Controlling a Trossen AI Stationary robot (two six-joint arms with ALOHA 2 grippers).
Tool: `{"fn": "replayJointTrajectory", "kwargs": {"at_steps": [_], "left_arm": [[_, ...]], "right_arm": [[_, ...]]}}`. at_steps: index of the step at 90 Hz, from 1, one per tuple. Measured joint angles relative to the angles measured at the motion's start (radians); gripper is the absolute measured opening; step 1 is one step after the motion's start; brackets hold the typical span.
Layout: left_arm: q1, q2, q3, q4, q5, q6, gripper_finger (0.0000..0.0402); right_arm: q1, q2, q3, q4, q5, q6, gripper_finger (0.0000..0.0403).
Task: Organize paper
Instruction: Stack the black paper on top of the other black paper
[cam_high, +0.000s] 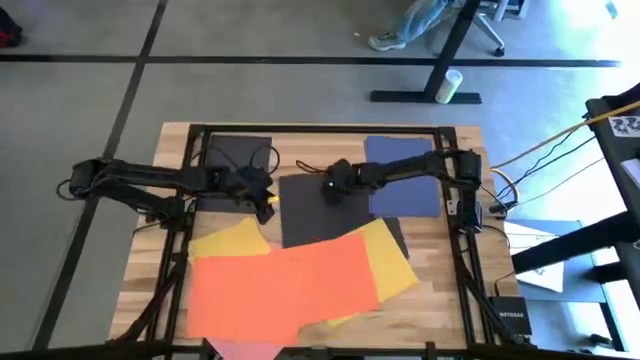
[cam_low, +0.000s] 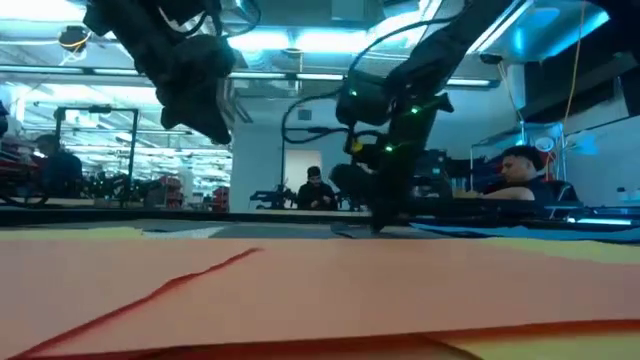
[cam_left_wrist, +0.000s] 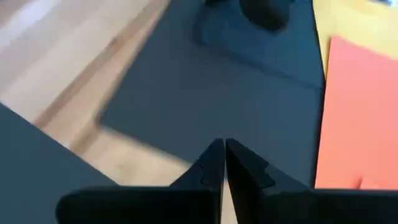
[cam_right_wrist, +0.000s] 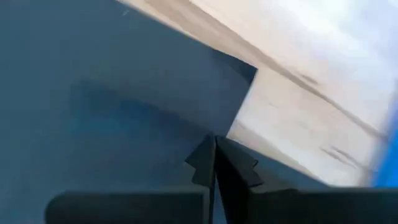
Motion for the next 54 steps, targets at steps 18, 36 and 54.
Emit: {"fn": "replayJointTrajectory", "kwargs": {"at_steps": [18, 36, 54], "left_arm": [[-0.056, 0.053, 0.0, 0.006, -0.064, 0.025, 0.0], [-0.275, -0.039, 0.0, 0.095, -0.154, 0.284, 0.0], [-0.427, -0.249, 0.002, -0.059, -0.4, 0.195, 0.0016]], "right_arm": [[0.034, -0.159, 0.078, -0.057, -0.137, -0.319, 0.0001], [0.032, -0.163, 0.232, -0.333, -0.246, -0.747, 0.0028], [0.033, -0.07, 0.32, -0.351, -0.248, -0.949, 0.0158]]}}
